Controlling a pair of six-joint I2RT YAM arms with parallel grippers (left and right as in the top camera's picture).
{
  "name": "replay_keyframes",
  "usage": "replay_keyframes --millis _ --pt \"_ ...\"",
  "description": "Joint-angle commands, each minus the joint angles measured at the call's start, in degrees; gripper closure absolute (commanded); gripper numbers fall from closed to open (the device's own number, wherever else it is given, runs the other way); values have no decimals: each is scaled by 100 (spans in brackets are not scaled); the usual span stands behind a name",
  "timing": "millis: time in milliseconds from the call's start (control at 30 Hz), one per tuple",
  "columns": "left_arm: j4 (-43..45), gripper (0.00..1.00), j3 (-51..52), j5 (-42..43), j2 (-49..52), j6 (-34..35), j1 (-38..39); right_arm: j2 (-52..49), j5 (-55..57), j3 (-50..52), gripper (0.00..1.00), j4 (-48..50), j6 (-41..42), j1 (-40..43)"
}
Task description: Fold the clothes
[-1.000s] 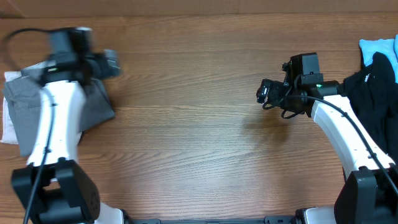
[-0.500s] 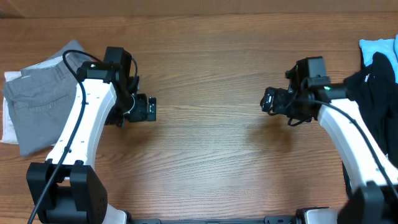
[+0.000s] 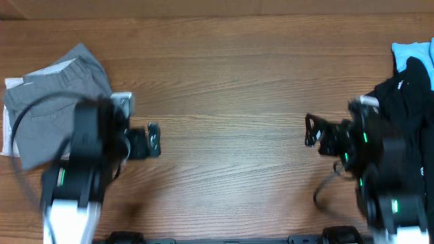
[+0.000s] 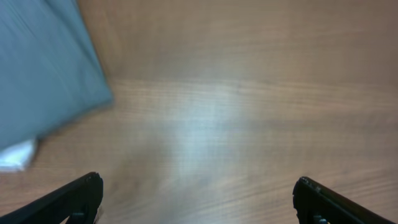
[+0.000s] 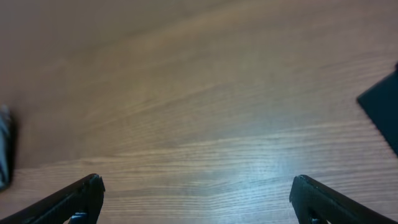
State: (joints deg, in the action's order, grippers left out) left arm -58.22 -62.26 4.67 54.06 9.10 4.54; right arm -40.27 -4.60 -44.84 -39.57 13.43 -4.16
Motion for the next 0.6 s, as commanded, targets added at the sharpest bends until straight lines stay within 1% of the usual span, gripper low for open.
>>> replay_keyframes --millis 0,100,233,333,567 --pt "533 0 739 -516 -1447 55 35 1064 249 525 0 153 7 2" --pt "699 0 942 -573 -2306 55 37 1539 243 654 0 -37 9 2" --pt "461 0 940 -573 -2914 55 37 1620 243 654 0 -452 7 2" --pt "188 0 940 -573 -3101 55 37 1615 243 654 0 -782 9 2" --pt "-726 0 944 -573 -3091 55 37 1615 243 654 0 -1495 9 2"
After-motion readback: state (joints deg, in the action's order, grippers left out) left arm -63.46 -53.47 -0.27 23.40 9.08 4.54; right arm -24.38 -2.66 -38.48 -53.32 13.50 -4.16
